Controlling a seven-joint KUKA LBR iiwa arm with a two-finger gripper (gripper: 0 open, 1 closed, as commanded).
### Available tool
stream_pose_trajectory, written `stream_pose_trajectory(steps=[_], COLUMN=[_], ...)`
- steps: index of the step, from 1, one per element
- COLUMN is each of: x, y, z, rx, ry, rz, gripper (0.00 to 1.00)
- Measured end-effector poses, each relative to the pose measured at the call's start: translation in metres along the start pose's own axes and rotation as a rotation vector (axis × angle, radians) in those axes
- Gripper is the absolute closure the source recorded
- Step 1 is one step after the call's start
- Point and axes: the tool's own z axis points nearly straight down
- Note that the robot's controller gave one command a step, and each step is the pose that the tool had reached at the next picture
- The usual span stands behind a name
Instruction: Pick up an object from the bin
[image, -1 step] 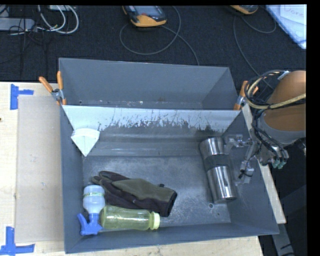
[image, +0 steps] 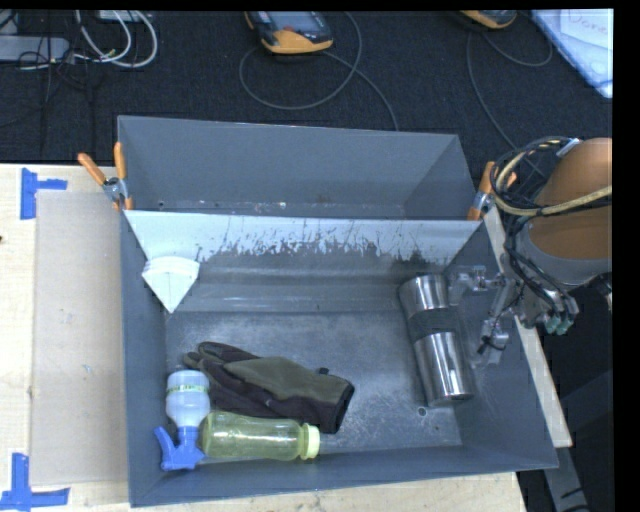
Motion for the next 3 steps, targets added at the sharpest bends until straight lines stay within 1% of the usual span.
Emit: stream_pose_trajectory(steps=[1,2,3], x=[0.027,0.003,0.024], y=[0.004,0.047,0.068], z=[0.043,0.055,0.077], rx=[0.001,0.0,0.0], ry=[-0.003,0.007,-0.009], rz=[-0.03,-0.037,-0.124], gripper=[0.0,0.0,0.0])
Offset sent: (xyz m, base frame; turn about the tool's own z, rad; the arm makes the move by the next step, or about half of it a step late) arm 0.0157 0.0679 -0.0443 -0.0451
